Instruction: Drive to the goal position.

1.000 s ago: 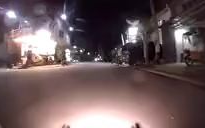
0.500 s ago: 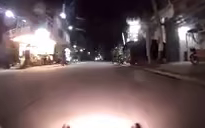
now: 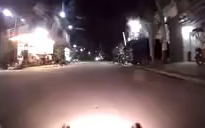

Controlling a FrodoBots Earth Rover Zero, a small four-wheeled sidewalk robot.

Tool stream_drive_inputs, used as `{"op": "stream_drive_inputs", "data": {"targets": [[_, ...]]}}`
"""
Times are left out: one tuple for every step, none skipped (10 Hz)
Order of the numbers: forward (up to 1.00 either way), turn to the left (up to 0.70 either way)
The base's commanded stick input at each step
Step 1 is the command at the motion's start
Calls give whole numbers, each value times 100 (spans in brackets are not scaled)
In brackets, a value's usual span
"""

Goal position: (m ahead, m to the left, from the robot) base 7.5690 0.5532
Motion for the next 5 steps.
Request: {"op": "stream_drive_inputs", "data": {"targets": [[70,0],[70,0],[70,0],[70,0],[70,0]]}}
